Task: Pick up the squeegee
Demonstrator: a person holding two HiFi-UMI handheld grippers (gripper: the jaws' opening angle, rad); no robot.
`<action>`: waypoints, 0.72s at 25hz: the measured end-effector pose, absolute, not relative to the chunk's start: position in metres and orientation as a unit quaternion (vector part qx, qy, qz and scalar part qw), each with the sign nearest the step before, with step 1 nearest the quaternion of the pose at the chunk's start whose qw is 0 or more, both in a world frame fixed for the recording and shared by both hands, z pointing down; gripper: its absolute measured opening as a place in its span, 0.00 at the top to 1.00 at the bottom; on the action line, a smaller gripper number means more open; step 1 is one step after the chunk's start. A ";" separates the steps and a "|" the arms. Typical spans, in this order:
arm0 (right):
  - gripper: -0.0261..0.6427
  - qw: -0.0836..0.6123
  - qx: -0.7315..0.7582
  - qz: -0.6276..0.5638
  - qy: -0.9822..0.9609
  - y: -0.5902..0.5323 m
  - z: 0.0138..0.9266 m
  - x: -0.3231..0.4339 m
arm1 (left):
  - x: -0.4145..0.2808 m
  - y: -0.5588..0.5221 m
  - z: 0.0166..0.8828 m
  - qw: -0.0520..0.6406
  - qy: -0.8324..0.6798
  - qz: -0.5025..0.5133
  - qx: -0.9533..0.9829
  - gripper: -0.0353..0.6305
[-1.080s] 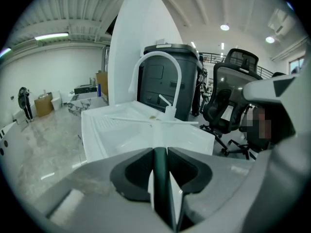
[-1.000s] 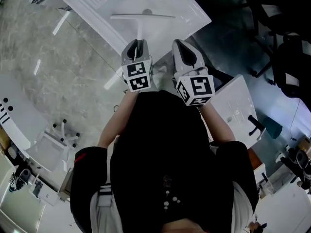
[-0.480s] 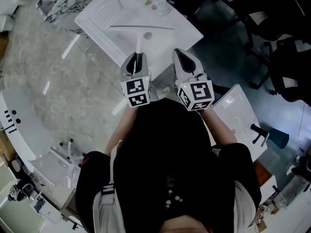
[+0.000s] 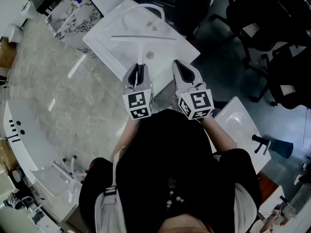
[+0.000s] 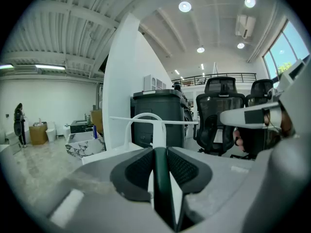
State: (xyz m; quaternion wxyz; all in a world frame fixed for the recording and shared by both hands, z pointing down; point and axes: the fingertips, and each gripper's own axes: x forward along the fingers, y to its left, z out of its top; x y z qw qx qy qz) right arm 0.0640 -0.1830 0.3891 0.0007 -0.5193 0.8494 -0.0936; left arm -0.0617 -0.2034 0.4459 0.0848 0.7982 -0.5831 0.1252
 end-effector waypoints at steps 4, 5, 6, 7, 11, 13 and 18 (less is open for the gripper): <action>0.96 0.008 -0.519 -0.086 0.850 -0.179 0.379 0.065 | -0.057 -0.201 0.430 0.074 -0.582 0.112 0.802 0.79; 0.96 0.009 -0.518 -0.085 0.851 -0.178 0.377 0.065 | -0.056 -0.200 0.427 0.070 -0.581 0.111 0.803 0.79; 0.96 0.009 -0.518 -0.085 0.851 -0.177 0.376 0.066 | -0.055 -0.199 0.425 0.067 -0.580 0.110 0.804 0.79; 0.96 0.009 -0.518 -0.085 0.851 -0.176 0.375 0.066 | -0.053 -0.199 0.423 0.063 -0.579 0.110 0.805 0.79; 0.96 0.009 -0.514 -0.083 0.853 -0.172 0.374 0.067 | -0.047 -0.195 0.418 0.053 -0.574 0.110 0.809 0.79; 0.96 0.008 -0.513 -0.082 0.855 -0.170 0.372 0.067 | -0.046 -0.193 0.417 0.052 -0.573 0.110 0.811 0.79; 0.96 0.007 -0.504 -0.078 0.860 -0.169 0.370 0.064 | -0.045 -0.191 0.414 0.049 -0.575 0.107 0.810 0.79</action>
